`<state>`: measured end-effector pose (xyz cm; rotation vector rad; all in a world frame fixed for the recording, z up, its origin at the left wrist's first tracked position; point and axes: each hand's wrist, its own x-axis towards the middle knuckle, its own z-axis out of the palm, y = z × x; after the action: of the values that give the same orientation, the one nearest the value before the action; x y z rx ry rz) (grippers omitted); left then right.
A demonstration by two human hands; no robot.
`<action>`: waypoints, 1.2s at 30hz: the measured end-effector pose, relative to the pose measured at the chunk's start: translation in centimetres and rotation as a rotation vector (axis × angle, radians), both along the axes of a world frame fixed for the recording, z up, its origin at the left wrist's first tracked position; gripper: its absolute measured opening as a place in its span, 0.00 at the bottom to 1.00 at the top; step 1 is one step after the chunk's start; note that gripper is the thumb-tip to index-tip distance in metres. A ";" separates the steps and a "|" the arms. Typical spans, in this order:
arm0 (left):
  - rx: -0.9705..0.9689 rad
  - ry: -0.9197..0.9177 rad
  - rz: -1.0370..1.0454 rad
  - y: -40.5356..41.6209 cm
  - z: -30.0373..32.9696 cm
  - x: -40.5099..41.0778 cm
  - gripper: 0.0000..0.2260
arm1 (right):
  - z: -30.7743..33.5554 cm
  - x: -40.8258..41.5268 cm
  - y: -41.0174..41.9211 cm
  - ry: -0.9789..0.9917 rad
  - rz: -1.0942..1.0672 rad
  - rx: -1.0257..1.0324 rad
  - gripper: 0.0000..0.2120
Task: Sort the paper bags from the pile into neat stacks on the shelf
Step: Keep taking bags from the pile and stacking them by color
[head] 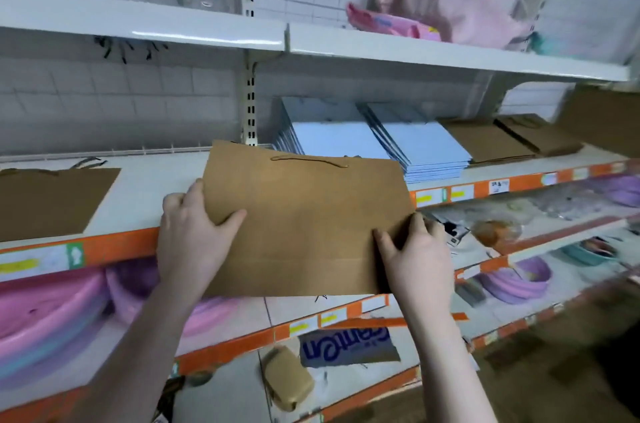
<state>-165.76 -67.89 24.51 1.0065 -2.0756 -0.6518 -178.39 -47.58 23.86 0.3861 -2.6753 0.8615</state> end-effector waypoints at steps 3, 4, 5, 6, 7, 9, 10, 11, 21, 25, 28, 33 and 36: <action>0.005 0.005 -0.029 6.7 -0.2 -4.8 0.33 | -0.5 -4.1 6.8 -0.005 -0.013 -0.016 0.28; 0.012 0.009 -0.033 8.2 -0.2 -5.9 0.32 | -0.5 -5.1 8.4 -0.004 -0.012 -0.014 0.28; 0.016 0.007 -0.041 9.9 -0.2 -7.3 0.32 | -0.6 -6.1 10.2 -0.001 -0.014 -0.014 0.28; 0.020 0.002 -0.049 11.4 -0.1 -8.7 0.32 | -0.5 -7.1 11.9 0.005 -0.017 -0.018 0.27; 0.023 -0.010 -0.054 12.8 0.0 -10.0 0.32 | -0.5 -8.0 13.5 0.008 -0.018 -0.023 0.27; 0.032 -0.027 -0.058 15.3 0.4 -12.6 0.31 | -0.4 -9.9 16.4 0.013 -0.020 -0.025 0.29; 0.036 -0.029 -0.056 16.4 0.6 -13.9 0.31 | -0.4 -11.0 17.6 0.017 -0.022 -0.022 0.30; 0.035 -0.028 -0.055 17.5 0.8 -15.3 0.31 | -0.4 -12.1 18.8 0.019 -0.027 -0.024 0.30; 0.034 -0.036 -0.099 24.4 1.0 -30.2 0.30 | -1.6 -26.7 25.3 0.007 -0.124 -0.026 0.27; 0.050 0.006 -0.133 26.4 0.9 -38.2 0.29 | -1.1 -34.9 27.1 0.012 -0.154 -0.004 0.26; 0.080 0.003 -0.152 27.8 1.8 -44.6 0.30 | -0.2 -41.3 28.4 0.012 -0.164 0.024 0.24; 0.078 0.006 -0.158 29.5 3.1 -53.3 0.29 | 1.4 -50.6 29.9 -0.010 -0.153 0.008 0.24; 0.060 -0.006 -0.117 29.9 3.3 -56.9 0.28 | 1.2 -55.3 29.8 -0.021 -0.093 0.004 0.24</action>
<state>-222.68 -37.99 27.86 0.9268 -2.1432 -0.7753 -233.69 -17.76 25.10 0.2519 -2.6914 0.8368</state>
